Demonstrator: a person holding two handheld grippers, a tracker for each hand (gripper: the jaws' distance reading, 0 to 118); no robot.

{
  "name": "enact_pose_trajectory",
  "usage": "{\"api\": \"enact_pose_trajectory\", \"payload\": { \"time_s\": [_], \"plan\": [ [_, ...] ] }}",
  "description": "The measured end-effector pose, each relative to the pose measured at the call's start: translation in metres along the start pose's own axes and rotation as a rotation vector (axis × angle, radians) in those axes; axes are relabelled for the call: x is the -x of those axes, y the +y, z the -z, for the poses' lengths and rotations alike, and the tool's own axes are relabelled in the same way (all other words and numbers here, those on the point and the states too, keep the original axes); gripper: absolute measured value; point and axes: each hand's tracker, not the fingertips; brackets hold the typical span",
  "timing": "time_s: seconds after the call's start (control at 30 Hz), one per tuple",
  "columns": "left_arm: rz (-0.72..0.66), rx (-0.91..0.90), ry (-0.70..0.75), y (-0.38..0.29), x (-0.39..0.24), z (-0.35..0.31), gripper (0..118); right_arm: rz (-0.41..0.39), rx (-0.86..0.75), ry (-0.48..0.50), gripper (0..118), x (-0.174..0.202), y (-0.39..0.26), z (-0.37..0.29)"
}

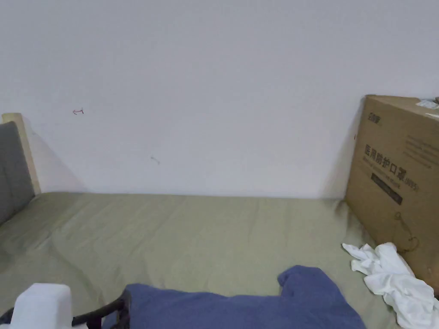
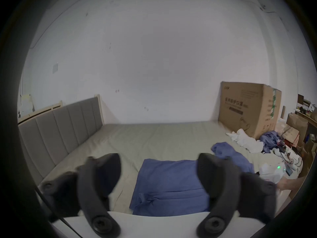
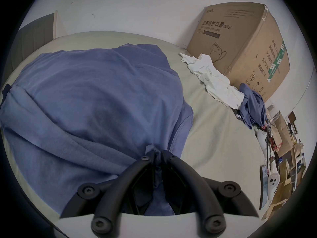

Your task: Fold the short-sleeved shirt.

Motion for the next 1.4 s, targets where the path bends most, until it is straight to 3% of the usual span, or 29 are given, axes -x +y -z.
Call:
{"api": "enact_pose_trajectory", "payload": {
  "time_s": [0.07,0.1,0.2,0.27,0.3,0.37,0.5,0.57,0.63,0.7,0.73,0.77,0.83,0.9,0.97,1.0,1.03,1.07,1.1,1.2,1.33,1.4],
  "plan": [
    [-0.005,0.002,0.012,-0.002,-0.011,-0.015,13,-0.001,-0.004,0.000,6,-0.002,0.000,-0.002],
    [-0.007,0.013,0.016,-0.002,-0.012,-0.015,1,-0.009,-0.010,-0.002,7,-0.001,0.000,-0.004],
    [-0.056,0.053,-0.024,-0.010,-0.014,-0.013,1,-0.068,-0.046,-0.001,17,-0.006,-0.002,-0.008],
    [-0.055,0.070,-0.022,-0.011,-0.014,-0.013,1,-0.071,-0.040,0.014,52,-0.018,0.007,-0.029],
    [-0.041,0.068,-0.013,-0.009,-0.013,-0.016,1,-0.051,-0.025,0.035,63,-0.025,0.013,-0.042],
    [-0.001,0.063,0.018,-0.008,-0.012,-0.020,1,0.051,-0.169,0.134,64,-0.045,0.022,-0.087],
    [-0.058,0.078,0.013,-0.009,-0.007,-0.032,1,0.026,-0.520,0.043,68,-0.058,0.035,-0.218],
    [-0.069,0.088,0.001,-0.014,-0.008,-0.041,1,0.076,-0.689,0.050,75,-0.066,0.031,-0.287],
    [-0.061,0.097,0.003,-0.018,-0.012,-0.049,1,0.102,-0.789,0.047,76,-0.076,0.016,-0.311],
    [-0.060,0.098,0.000,-0.022,-0.015,-0.062,1,0.092,-0.892,-0.006,73,-0.073,0.004,-0.353],
    [-0.069,0.092,-0.010,-0.023,-0.015,-0.068,1,0.072,-0.930,-0.042,65,-0.067,-0.001,-0.369],
    [-0.078,0.087,-0.019,-0.023,-0.016,-0.073,1,0.064,-0.964,-0.061,52,-0.065,-0.008,-0.383],
    [-0.081,0.084,-0.030,-0.024,-0.017,-0.082,1,0.065,-0.982,-0.015,1,-0.063,-0.016,-0.398],
    [-0.061,0.082,-0.030,-0.024,-0.017,-0.084,1,0.077,-0.957,0.015,0,-0.059,-0.019,-0.404],
    [-0.026,0.071,-0.027,-0.026,-0.013,-0.082,15,0.095,-0.912,0.103,0,-0.058,-0.022,-0.404],
    [-0.016,0.065,-0.028,-0.029,-0.009,-0.077,34,0.077,-0.915,0.123,0,-0.055,-0.023,-0.404],
    [-0.003,0.086,-0.042,-0.031,-0.002,-0.066,73,0.065,-0.913,0.114,0,-0.051,-0.023,-0.402],
    [0.002,0.144,-0.059,-0.033,0.006,-0.053,101,0.052,-0.892,0.098,0,-0.047,-0.022,-0.399],
    [-0.022,0.179,-0.061,-0.036,0.015,-0.040,118,0.055,-0.884,0.104,0,-0.046,-0.022,-0.396],
    [-0.061,0.299,-0.040,-0.046,0.040,0.008,116,0.113,-0.861,0.180,0,-0.047,-0.025,-0.388],
    [-0.011,0.549,0.023,-0.089,0.062,0.088,116,0.100,-0.849,0.179,0,-0.047,-0.025,-0.379],
    [-0.076,0.639,0.020,-0.119,0.070,0.123,114,0.100,-0.829,0.194,0,-0.047,-0.028,-0.375]
  ]
}}
